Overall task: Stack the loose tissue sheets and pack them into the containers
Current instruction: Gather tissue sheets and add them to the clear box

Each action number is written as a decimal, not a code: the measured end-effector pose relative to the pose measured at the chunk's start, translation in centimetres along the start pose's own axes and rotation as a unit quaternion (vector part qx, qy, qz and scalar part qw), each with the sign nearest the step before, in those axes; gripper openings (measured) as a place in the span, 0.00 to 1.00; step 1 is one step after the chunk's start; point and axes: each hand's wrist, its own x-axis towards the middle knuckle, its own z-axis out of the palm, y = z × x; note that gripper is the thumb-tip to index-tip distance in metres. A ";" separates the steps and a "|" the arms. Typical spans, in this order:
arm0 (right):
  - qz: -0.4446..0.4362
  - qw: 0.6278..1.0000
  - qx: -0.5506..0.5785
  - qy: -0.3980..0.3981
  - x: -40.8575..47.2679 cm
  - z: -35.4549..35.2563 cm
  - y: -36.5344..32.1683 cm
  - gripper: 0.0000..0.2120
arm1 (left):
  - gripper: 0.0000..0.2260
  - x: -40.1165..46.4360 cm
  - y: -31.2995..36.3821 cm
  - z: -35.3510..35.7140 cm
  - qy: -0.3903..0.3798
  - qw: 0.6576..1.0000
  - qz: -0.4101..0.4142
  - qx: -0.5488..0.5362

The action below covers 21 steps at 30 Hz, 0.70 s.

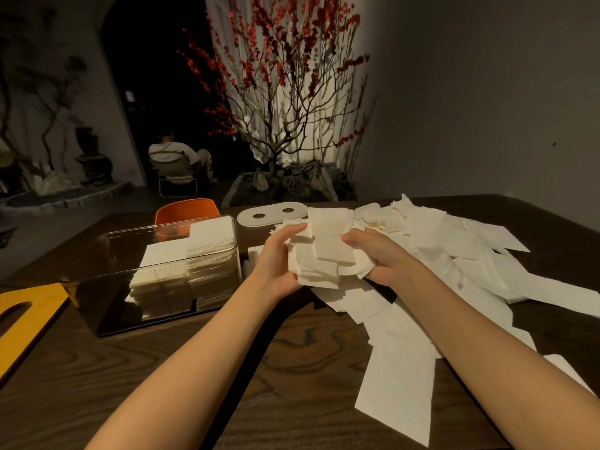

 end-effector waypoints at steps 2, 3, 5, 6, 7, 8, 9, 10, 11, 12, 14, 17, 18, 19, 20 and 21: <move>0.001 1.000 0.000 0.002 0.0 0.1 0.0 0.19 | 0.09 0.0 -0.3 0.3 0.019 0.999 -0.005 0.026; 0.001 1.000 -0.001 0.004 -0.1 0.1 0.0 0.18 | 0.09 0.2 -0.3 0.3 0.035 0.999 -0.006 0.037; -0.002 1.000 0.007 0.007 -0.2 0.1 -0.1 0.12 | 0.13 0.2 -0.4 0.3 0.054 0.997 -0.011 0.052; -0.004 1.000 0.017 0.009 -0.3 0.1 -0.1 0.09 | 0.13 0.1 -0.4 0.4 0.056 0.997 -0.012 0.053; -0.007 1.000 0.026 0.009 -0.3 0.1 0.0 0.08 | 0.14 0.0 -0.4 0.5 0.057 0.997 -0.010 0.052; -0.008 0.999 0.034 0.011 -0.3 0.2 0.0 0.06 | 0.15 -0.2 -0.4 0.6 0.056 0.997 -0.005 0.050; -0.009 0.999 0.040 0.015 -0.3 0.2 0.1 0.06 | 0.16 -0.2 -0.4 0.6 0.054 0.997 0.003 0.049; -0.008 0.999 0.046 0.018 -0.3 0.3 0.1 0.05 | 0.17 -0.3 -0.4 0.8 0.048 0.998 0.011 0.045; -0.005 0.998 0.052 0.021 -0.3 0.4 0.2 0.05 | 0.19 -0.4 -0.3 0.8 0.043 0.998 0.020 0.040; -0.003 0.998 0.060 0.021 -0.3 0.4 0.2 0.04 | 0.22 -0.5 -0.4 0.9 0.033 0.998 0.028 0.039; 0.000 0.997 0.070 0.024 -0.3 0.4 0.1 0.03 | 0.26 -0.7 -0.5 1.2 0.024 0.998 0.041 0.049; 0.001 0.996 0.084 0.023 -0.2 0.5 0.2 0.04 | 0.28 -0.8 -0.6 1.2 0.032 0.997 0.052 0.052; 0.000 0.996 0.086 0.023 -0.2 0.5 0.2 0.04 | 0.28 -0.8 -0.6 1.2 0.033 0.997 0.053 0.051; -0.001 0.996 0.089 0.026 -0.2 0.4 0.2 0.03 | 0.27 -0.7 -0.7 1.2 0.033 0.997 0.052 0.047; 0.000 0.995 0.092 0.028 -0.2 0.5 0.1 0.02 | 0.27 -0.7 -0.7 1.1 0.036 0.997 0.051 0.041; 0.001 0.995 0.098 0.030 -0.3 0.4 0.1 0.01 | 0.26 -0.7 -0.6 1.0 0.044 0.997 0.050 0.036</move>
